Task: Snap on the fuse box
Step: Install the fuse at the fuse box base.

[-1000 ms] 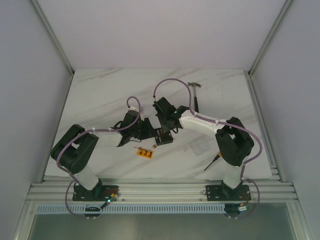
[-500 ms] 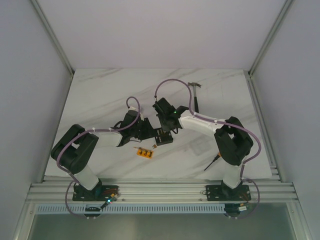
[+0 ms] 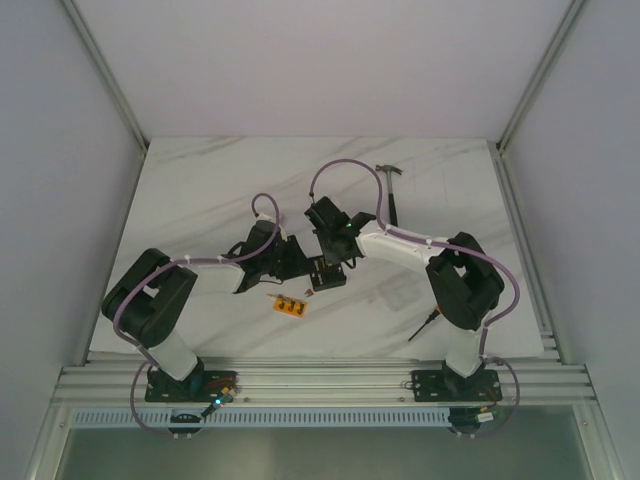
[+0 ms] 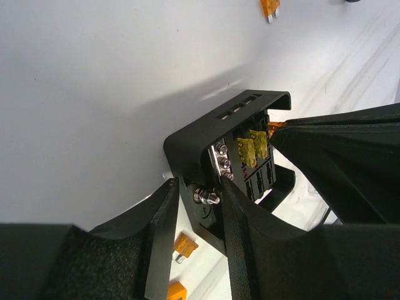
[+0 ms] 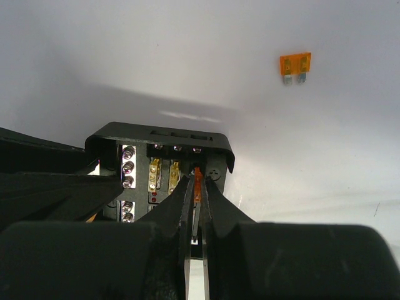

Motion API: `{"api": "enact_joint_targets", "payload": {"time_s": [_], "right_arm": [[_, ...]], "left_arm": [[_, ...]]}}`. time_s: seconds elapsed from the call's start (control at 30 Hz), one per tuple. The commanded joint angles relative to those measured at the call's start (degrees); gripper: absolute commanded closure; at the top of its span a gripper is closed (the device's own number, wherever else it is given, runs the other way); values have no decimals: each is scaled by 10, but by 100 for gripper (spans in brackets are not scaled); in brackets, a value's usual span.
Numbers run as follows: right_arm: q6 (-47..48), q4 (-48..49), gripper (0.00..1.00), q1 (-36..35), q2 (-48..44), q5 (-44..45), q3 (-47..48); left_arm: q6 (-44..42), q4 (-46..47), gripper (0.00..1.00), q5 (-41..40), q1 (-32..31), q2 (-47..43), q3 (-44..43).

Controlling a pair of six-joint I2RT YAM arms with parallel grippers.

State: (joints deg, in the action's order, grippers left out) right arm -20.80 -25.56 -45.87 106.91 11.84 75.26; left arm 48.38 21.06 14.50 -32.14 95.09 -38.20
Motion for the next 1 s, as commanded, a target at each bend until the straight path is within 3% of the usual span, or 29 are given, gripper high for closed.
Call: {"api": "enact_joint_targets", "payload": {"time_s": [0.0,0.97], "right_arm": [[-10,-3,100,-5,21,3,9],[21,37,100,-14,18,31,-50]], "left_arm": [[1,-8,58,-1,3,10,0],[12,-3,61,-4,3,2,15]]}}
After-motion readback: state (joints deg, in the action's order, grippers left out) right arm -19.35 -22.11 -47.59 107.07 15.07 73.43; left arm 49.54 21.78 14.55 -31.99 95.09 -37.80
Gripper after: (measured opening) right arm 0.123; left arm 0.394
